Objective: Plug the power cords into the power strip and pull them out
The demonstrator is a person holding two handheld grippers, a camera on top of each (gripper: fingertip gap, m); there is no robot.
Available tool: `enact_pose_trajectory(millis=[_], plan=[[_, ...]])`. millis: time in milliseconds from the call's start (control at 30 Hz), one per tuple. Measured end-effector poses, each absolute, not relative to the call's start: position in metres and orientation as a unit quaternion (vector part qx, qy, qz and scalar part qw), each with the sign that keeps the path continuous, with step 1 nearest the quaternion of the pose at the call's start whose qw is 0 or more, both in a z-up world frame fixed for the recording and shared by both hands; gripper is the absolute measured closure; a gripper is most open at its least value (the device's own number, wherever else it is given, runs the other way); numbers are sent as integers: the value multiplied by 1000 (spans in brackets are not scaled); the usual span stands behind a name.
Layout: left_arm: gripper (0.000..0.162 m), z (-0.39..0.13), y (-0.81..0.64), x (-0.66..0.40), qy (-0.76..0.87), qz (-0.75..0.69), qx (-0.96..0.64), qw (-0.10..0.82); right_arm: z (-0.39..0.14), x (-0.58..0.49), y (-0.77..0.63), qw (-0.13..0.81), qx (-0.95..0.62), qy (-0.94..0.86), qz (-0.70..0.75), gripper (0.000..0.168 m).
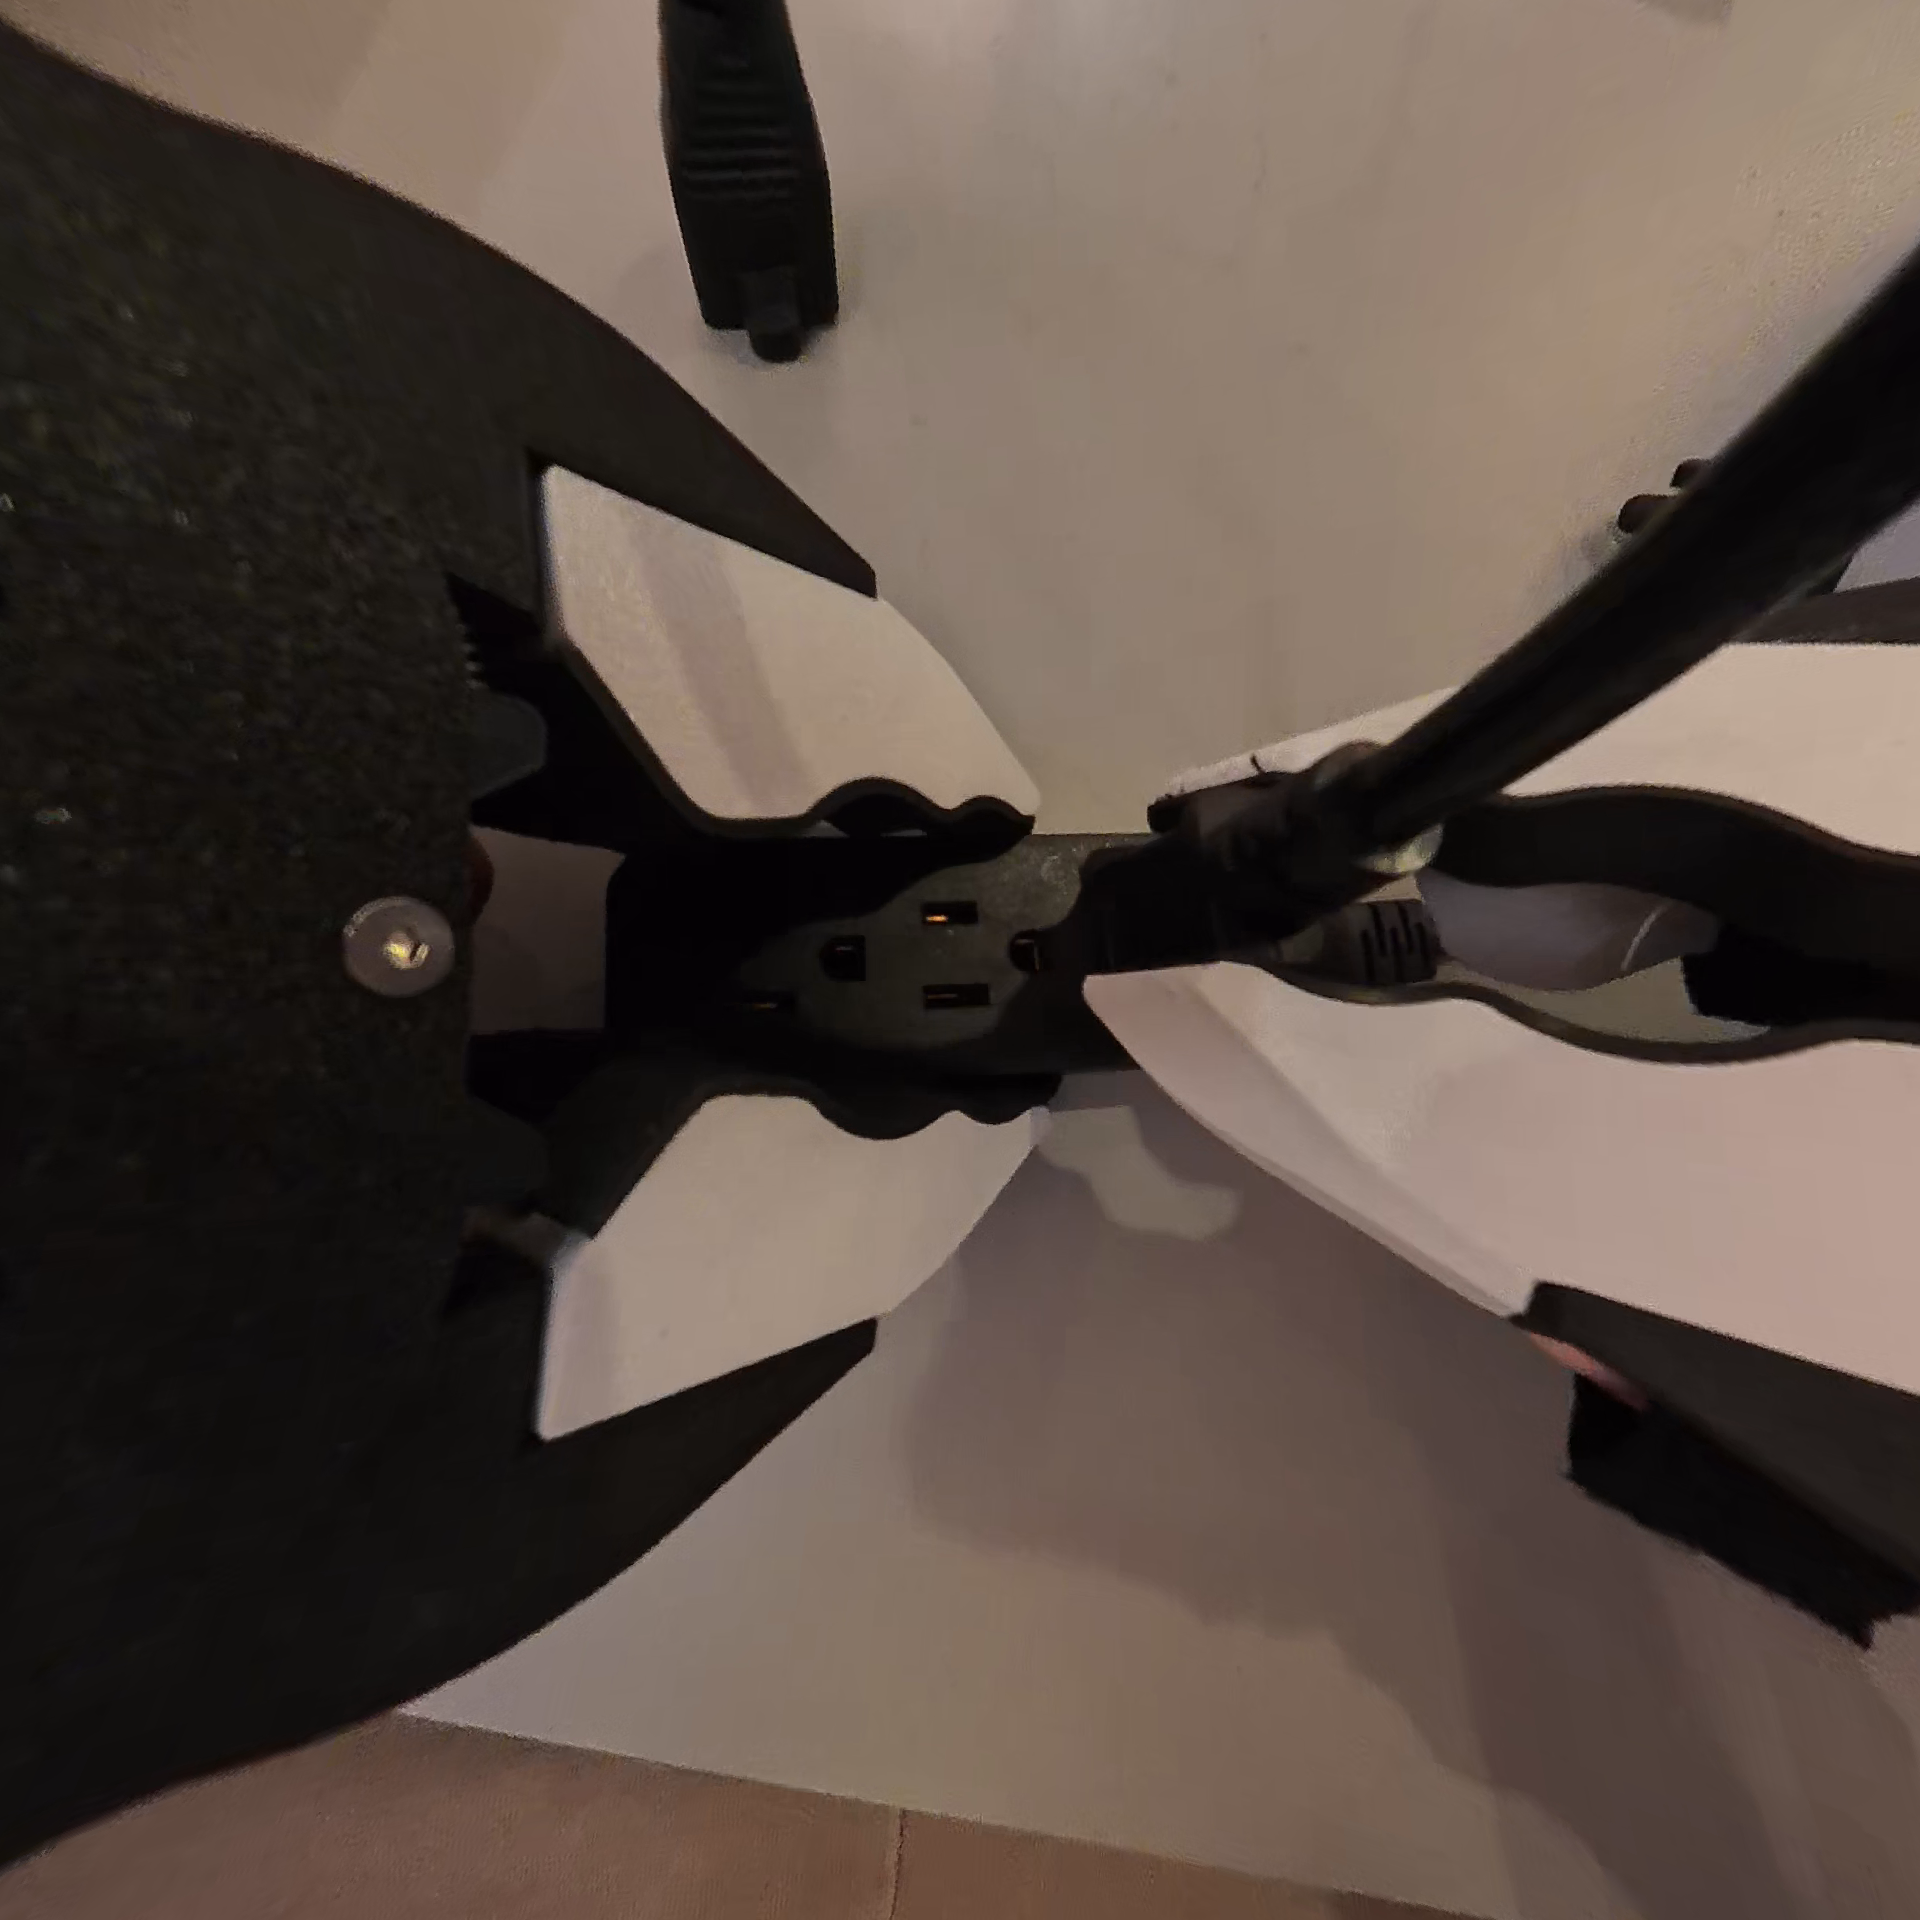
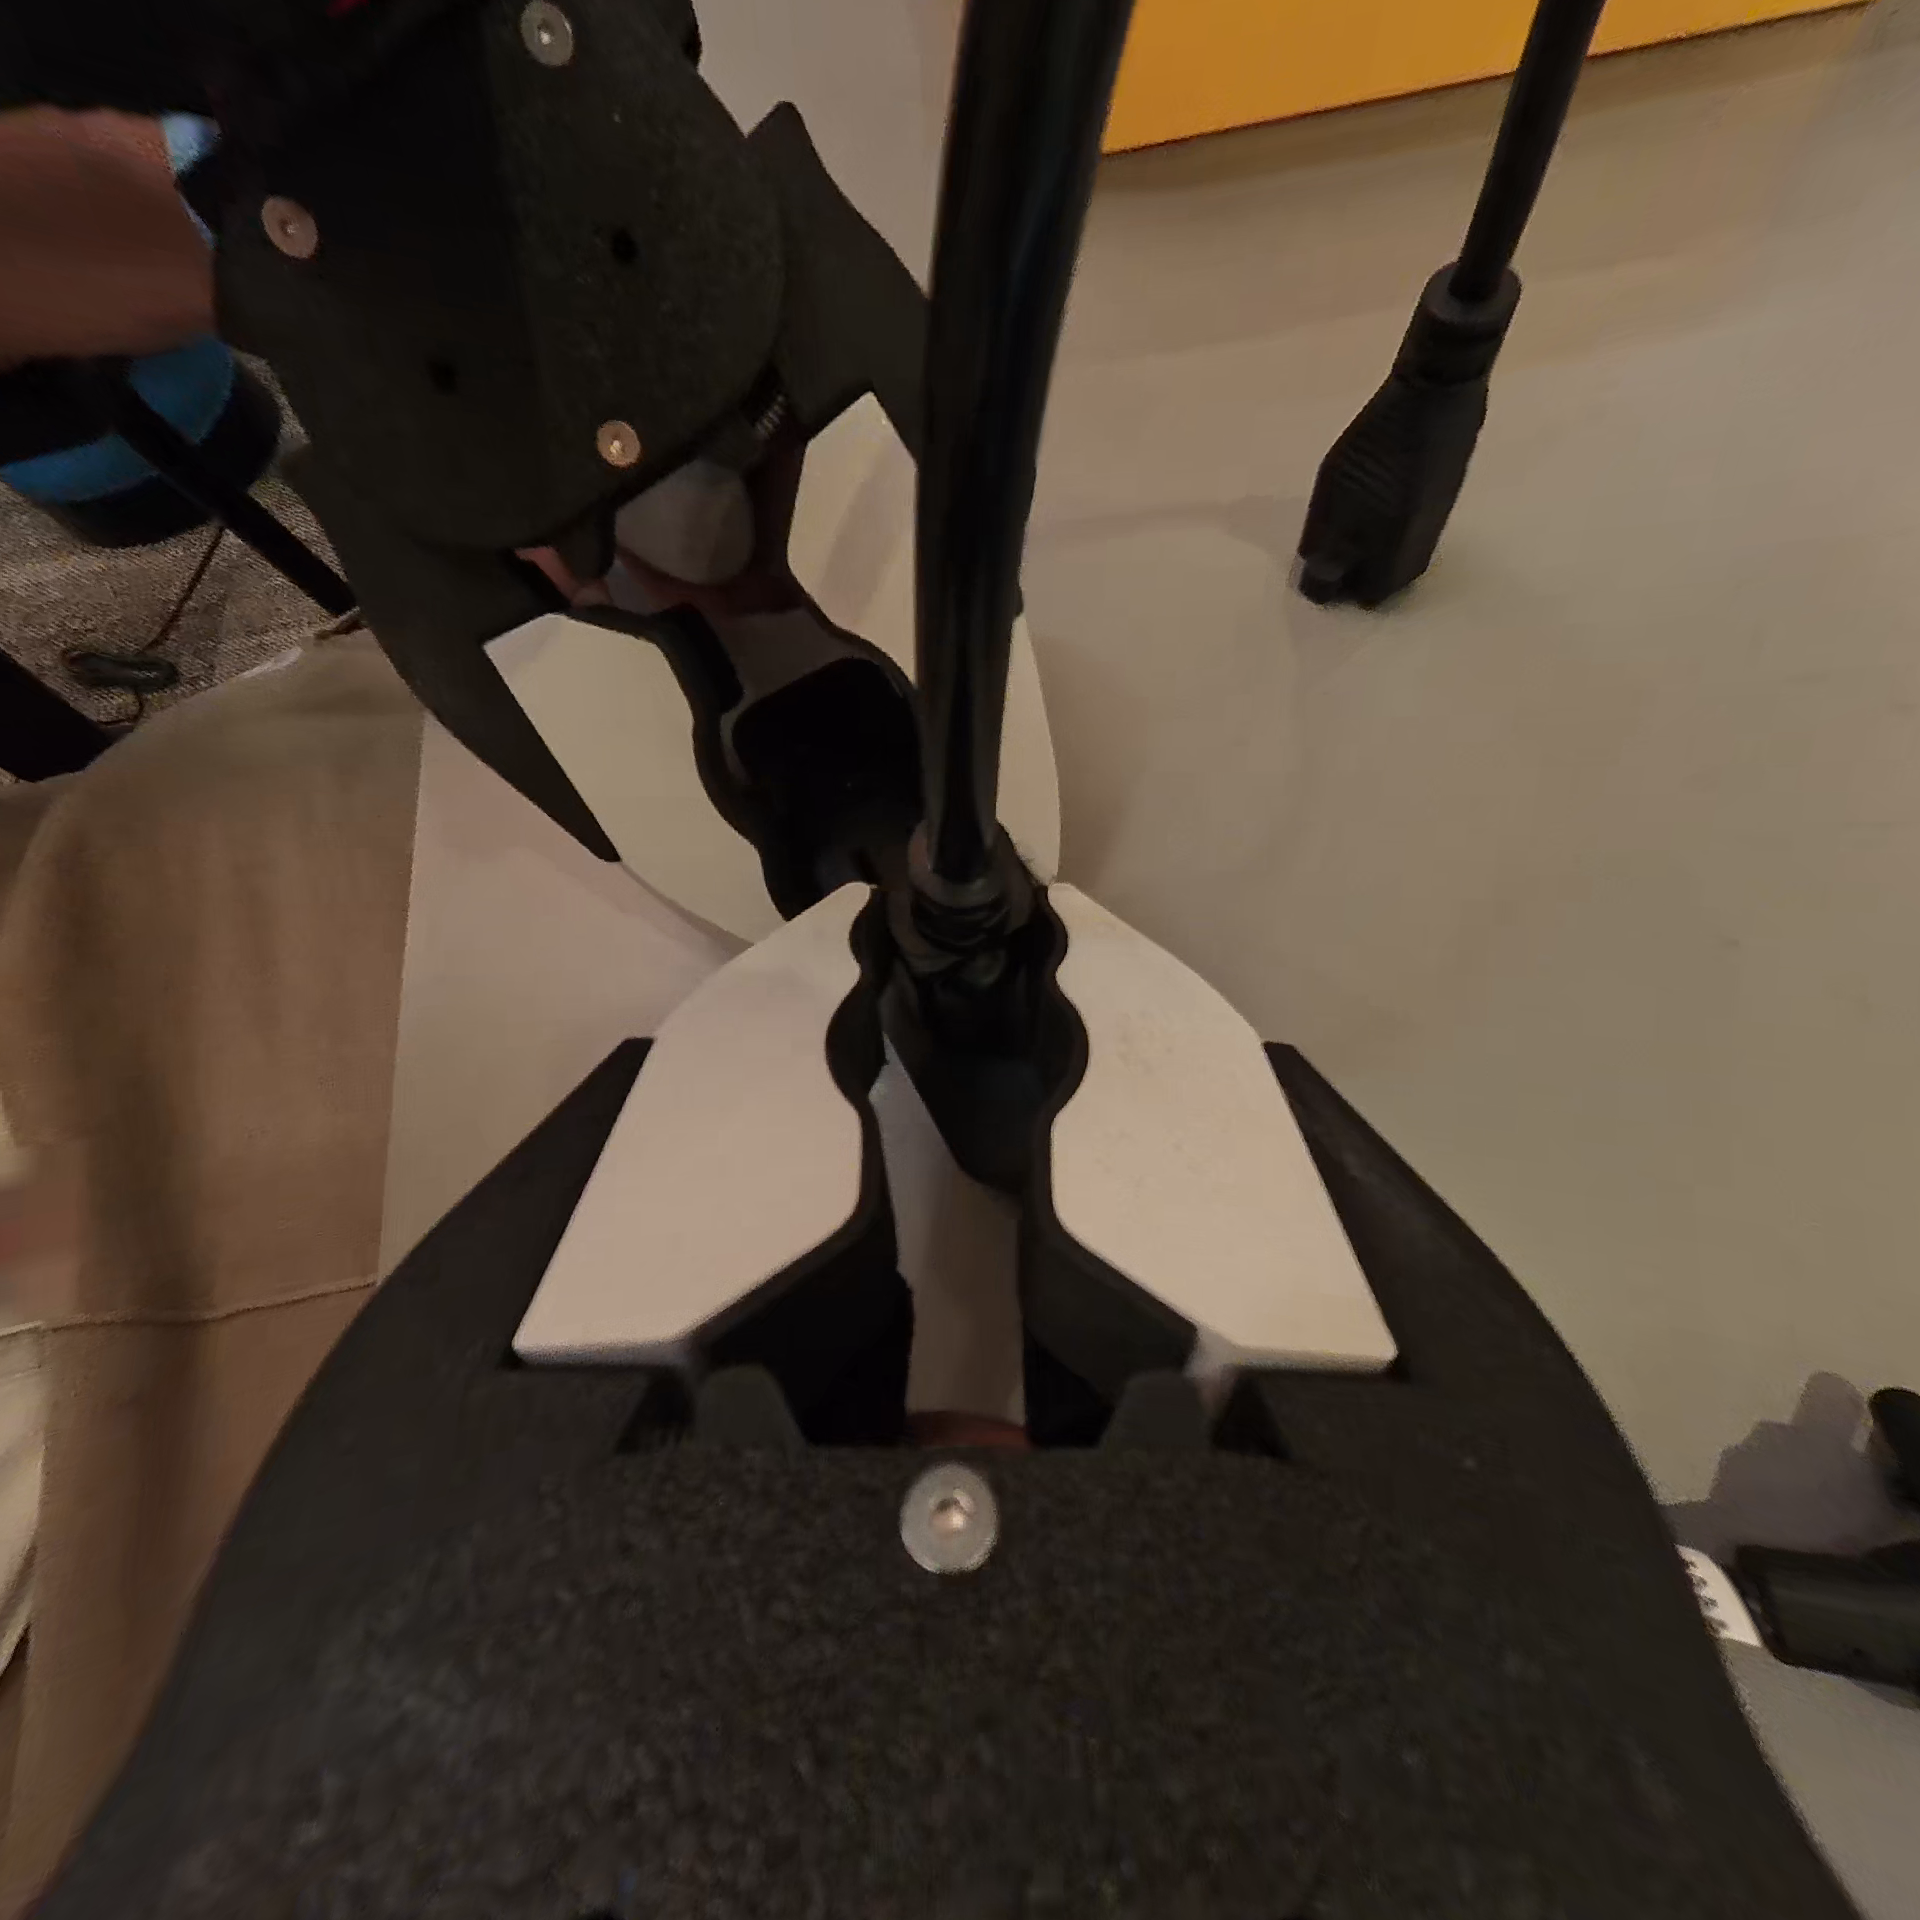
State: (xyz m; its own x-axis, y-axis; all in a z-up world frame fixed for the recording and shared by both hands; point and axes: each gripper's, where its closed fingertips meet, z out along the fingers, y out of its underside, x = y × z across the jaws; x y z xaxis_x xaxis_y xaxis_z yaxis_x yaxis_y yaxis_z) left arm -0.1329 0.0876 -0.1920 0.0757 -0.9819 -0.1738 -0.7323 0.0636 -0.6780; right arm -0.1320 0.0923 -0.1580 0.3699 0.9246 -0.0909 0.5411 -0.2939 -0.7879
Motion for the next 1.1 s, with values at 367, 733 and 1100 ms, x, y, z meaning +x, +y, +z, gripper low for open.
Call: enact_pose_trajectory(millis=[367,733,1100], plan=[[116,-192,87,-132,654,-186,-657,327,-158,-130,91,336,-752,-492,284,143],[116,-193,92,-133,652,-173,-662,326,-159,-134,95,335,-762,-494,252,143],[117,-191,100,-138,551,-149,-742,353,-149,-121,101,416,-847,-291,158,151]])
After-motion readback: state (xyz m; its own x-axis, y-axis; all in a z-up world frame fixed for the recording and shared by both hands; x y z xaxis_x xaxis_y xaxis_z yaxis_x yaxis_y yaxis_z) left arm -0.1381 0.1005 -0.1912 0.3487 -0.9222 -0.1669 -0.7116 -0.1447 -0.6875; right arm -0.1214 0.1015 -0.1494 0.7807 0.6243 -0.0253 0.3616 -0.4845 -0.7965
